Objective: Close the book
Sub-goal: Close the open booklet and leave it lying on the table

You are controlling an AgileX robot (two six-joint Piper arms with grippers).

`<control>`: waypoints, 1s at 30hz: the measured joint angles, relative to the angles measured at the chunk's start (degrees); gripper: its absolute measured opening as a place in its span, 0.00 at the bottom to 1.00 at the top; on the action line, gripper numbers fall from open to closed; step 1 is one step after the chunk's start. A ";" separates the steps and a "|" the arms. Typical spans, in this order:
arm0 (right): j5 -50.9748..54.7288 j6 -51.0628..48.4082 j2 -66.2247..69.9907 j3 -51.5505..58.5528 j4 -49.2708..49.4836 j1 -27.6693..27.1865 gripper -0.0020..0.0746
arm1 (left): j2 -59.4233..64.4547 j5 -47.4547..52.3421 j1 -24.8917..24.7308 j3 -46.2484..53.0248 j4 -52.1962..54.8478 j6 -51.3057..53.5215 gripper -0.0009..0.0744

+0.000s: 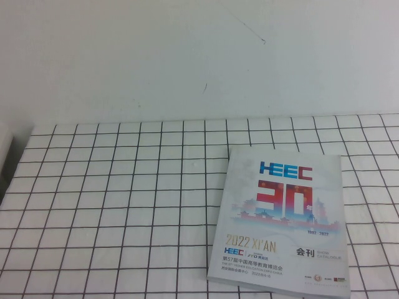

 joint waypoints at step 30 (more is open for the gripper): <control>-4.33 0.00 -6.04 4.26 0.39 -6.42 0.02 | 0.00 0.40 0.00 -0.13 0.22 -0.07 0.01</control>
